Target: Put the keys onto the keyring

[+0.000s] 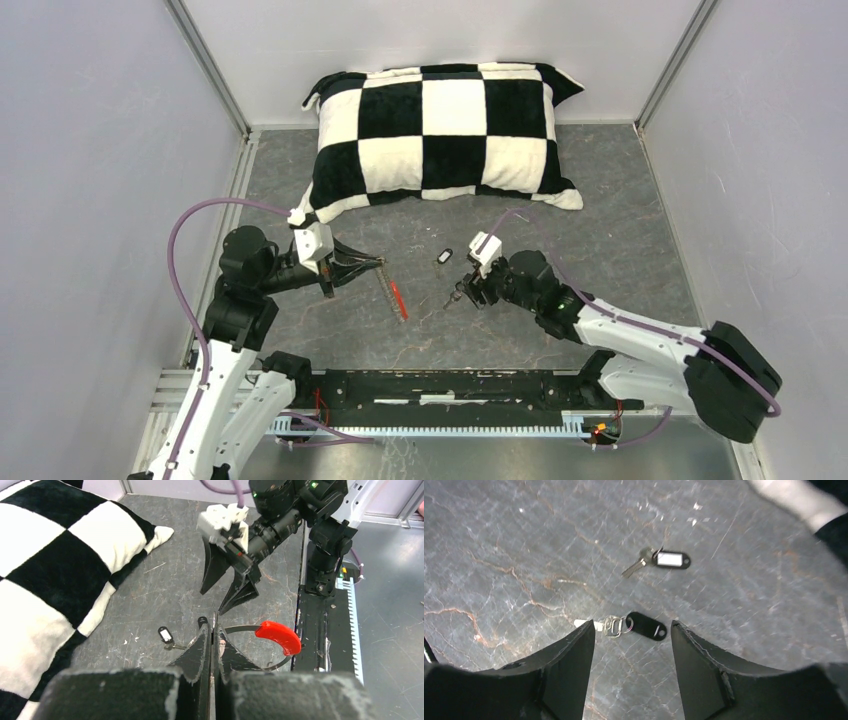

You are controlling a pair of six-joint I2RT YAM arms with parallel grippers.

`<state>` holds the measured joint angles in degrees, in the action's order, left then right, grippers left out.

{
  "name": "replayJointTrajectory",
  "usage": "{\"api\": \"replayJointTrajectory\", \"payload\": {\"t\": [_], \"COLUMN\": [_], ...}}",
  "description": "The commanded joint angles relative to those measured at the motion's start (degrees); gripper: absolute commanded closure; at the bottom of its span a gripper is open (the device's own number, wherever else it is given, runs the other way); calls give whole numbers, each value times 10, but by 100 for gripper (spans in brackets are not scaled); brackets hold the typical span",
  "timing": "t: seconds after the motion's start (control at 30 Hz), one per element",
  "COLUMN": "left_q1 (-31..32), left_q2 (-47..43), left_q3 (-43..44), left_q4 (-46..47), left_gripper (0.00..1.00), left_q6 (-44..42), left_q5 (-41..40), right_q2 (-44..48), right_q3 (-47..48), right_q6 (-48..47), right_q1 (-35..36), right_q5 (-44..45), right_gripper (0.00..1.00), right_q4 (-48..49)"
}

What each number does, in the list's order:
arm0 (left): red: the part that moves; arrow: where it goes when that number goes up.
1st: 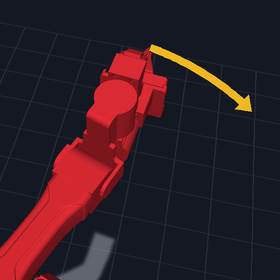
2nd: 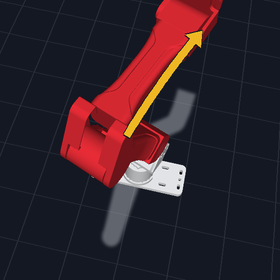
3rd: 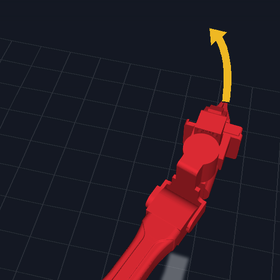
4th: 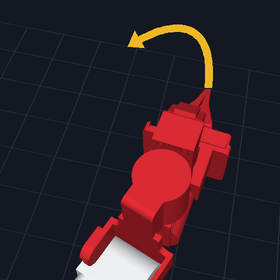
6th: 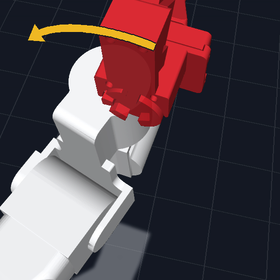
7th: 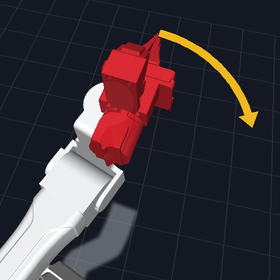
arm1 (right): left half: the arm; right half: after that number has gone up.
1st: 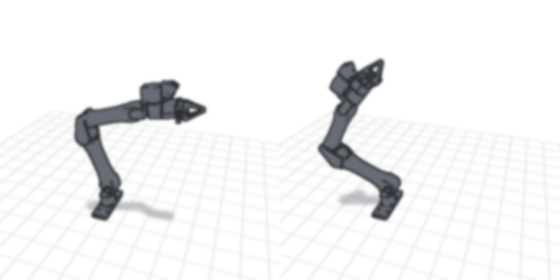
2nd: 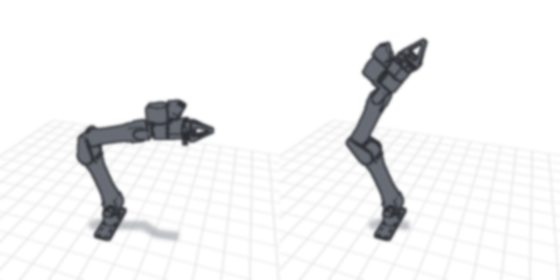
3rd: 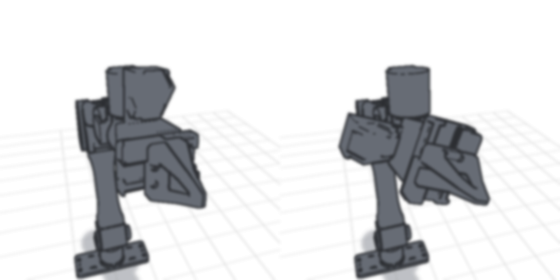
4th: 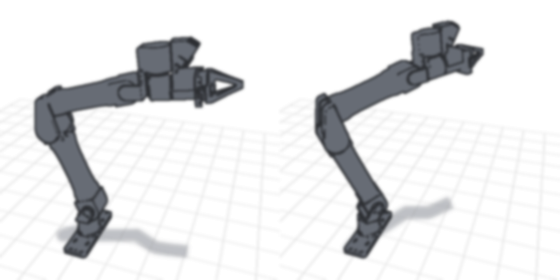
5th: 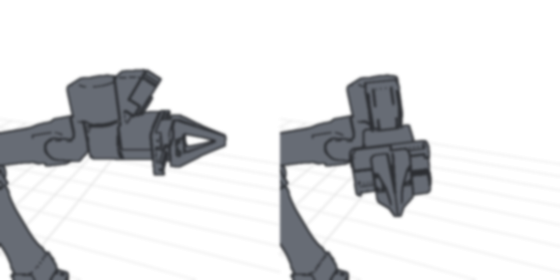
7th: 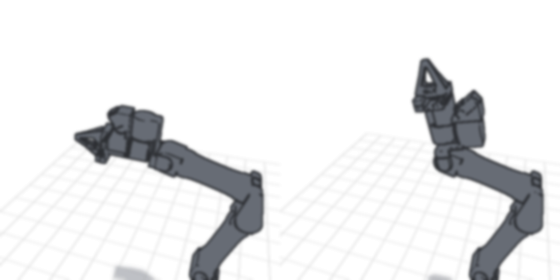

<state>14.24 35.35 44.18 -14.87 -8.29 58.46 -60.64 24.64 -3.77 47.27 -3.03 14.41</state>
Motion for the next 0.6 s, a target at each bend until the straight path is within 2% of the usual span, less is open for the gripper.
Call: {"api": "replayJointTrajectory", "payload": {"t": [0.0, 0.27, 0.57], "left_q1": [-1, -1, -1], "left_q2": [-1, -14, -25], "left_q3": [3, 2, 0], "left_q4": [-8, -26, -37], "left_gripper": [98, 98, 98], "left_q6": [-38, -62, -70], "left_q5": [-9, -6, -5], "right_q2": [-56, -130, -178], "right_q3": [14, 36, 53], "right_q6": [74, 203, 239], "right_q1": [1, -1, -2], "right_q5": [-17, 0, 17], "right_gripper": [38, 41, 50], "right_q4": [18, 19, 27]}}
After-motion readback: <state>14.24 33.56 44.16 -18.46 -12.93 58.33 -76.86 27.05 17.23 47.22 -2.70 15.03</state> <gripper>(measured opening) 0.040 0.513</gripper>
